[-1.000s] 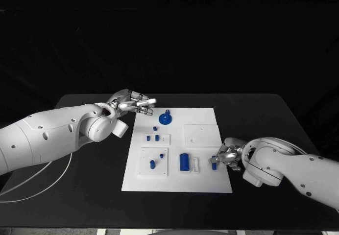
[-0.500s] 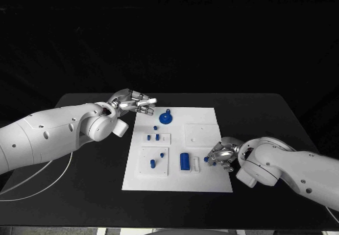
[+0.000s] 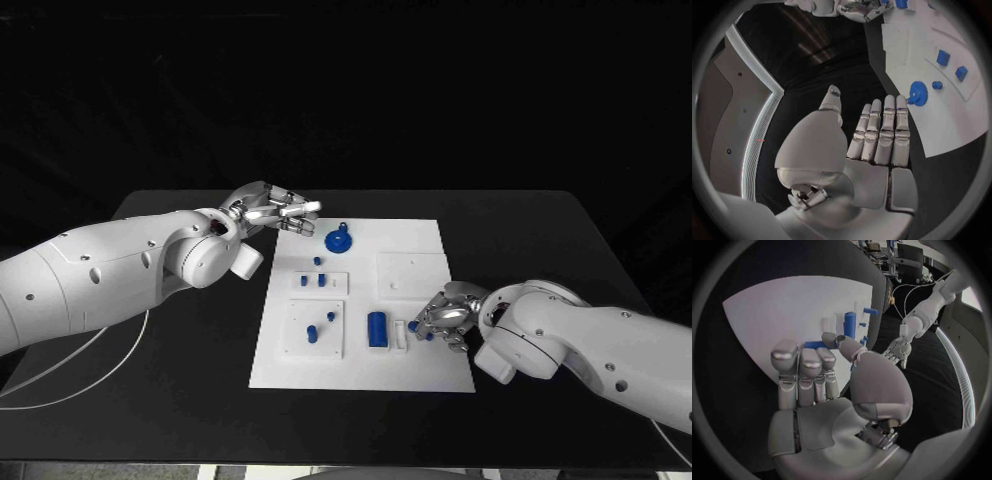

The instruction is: Assemble the parts on the task board

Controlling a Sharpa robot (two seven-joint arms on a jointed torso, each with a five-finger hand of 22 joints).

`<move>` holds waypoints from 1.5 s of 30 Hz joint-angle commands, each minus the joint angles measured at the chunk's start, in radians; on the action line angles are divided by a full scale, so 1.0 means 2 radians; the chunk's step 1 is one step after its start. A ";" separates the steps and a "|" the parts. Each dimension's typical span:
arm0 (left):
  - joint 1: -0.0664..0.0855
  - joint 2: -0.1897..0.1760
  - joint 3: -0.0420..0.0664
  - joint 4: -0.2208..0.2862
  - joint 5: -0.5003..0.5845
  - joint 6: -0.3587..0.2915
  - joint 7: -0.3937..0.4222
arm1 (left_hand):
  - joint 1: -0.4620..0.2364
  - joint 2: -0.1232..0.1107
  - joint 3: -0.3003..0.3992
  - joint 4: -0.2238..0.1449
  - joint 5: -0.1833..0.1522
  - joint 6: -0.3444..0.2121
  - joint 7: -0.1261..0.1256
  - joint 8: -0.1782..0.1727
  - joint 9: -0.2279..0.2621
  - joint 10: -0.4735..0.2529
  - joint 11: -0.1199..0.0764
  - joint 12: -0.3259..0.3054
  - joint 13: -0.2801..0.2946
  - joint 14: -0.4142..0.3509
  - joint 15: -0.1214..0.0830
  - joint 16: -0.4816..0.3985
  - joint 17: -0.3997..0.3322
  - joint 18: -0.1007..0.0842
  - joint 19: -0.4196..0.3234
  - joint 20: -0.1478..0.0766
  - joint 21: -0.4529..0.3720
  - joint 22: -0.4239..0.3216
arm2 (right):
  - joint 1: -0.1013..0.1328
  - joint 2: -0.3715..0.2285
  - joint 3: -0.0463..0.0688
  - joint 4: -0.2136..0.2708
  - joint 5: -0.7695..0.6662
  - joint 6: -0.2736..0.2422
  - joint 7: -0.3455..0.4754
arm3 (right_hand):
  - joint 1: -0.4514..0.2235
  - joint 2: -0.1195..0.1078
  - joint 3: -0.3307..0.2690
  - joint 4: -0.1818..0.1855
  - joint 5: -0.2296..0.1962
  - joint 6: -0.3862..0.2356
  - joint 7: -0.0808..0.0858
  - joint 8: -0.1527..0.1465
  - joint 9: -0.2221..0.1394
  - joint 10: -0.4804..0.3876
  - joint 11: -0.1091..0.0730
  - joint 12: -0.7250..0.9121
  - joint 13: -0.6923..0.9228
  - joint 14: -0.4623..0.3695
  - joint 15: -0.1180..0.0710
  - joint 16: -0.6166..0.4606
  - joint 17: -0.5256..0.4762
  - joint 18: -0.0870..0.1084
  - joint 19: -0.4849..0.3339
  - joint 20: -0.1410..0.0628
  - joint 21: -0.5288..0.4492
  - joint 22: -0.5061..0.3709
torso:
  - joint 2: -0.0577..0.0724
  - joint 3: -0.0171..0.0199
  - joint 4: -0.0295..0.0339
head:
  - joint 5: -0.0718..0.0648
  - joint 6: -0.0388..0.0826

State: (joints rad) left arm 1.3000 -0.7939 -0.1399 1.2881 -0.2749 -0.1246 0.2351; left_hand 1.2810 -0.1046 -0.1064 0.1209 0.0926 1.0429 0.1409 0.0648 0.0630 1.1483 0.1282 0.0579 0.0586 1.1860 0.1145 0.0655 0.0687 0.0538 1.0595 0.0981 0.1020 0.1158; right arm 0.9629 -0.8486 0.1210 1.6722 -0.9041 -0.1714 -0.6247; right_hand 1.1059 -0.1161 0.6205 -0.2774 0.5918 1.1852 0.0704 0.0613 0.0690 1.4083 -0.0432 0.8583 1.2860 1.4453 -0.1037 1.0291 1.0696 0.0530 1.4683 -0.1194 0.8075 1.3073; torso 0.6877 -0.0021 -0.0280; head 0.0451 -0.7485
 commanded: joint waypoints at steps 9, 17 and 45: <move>0.000 0.001 0.000 0.001 -0.002 0.008 0.000 | 0.004 0.000 0.000 0.002 -0.001 -0.002 0.000 0.000 0.000 -0.003 0.000 0.001 0.000 -0.001 0.001 -0.001 0.000 -0.001 -0.002 0.001 0.003 0.000 | 0.001 0.008 0.000 -0.001 -0.034 0.021 -0.017 | 0.002 0.018 -0.112 0.032 -0.138 0.020 -0.010 0.001 0.001 0.000 -0.002 -0.004 -0.002 0.004 0.001 -0.002 -0.001 0.004 0.020 -0.001 -0.012 0.042 | 0.000 0.0000 0.0001 | 0.001 0.000; 0.000 0.002 0.000 0.001 -0.003 0.008 -0.001 | 0.003 0.001 0.000 0.003 -0.002 -0.002 0.000 0.000 0.000 -0.003 -0.001 0.001 0.000 -0.002 0.001 -0.002 0.000 -0.001 -0.002 0.001 0.003 -0.001 | 0.002 0.014 0.000 -0.001 -0.067 0.036 -0.026 | 0.018 0.002 -0.142 0.100 -0.236 0.030 -0.016 0.001 0.000 0.003 -0.003 -0.011 -0.011 0.004 0.001 -0.003 -0.002 0.001 0.023 -0.002 -0.018 0.043 | 0.000 -0.0001 -0.0001 | 0.001 0.000; 0.000 0.002 0.000 0.001 -0.005 0.012 -0.007 | 0.003 0.000 0.000 0.006 -0.003 -0.002 0.000 0.000 0.000 -0.003 0.000 0.001 0.000 -0.004 0.001 -0.001 0.000 -0.001 -0.004 0.002 0.002 -0.002 | 0.004 0.021 -0.001 0.002 -0.082 0.059 -0.032 | 0.026 -0.004 -0.150 0.135 -0.246 0.038 -0.019 0.001 0.000 0.004 -0.004 -0.015 -0.019 0.004 0.001 -0.002 -0.002 -0.001 0.024 -0.002 -0.020 0.045 | 0.000 0.0001 -0.0001 | 0.005 -0.003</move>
State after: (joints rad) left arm 1.3001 -0.7929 -0.1400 1.2880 -0.2818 -0.1166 0.2190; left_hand 1.2810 -0.1046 -0.1062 0.1261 0.0926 1.0429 0.1409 0.0649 0.0630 1.1483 0.1282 0.0579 0.0586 1.1825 0.1180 0.0656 0.0687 0.0538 1.0559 0.1017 0.1020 0.1130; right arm 0.9721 -0.8086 0.1214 1.6746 -1.0560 -0.0789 -0.6810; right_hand 1.1573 -0.1251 0.3192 -0.0112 0.0961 1.2555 0.0321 0.0619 0.0700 1.4136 -0.0483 0.8322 1.2494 1.4489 -0.1000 1.0293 1.0654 0.0530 1.4683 -0.1194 0.7651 1.3078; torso 0.6879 -0.0016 -0.0281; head 0.0546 -0.7534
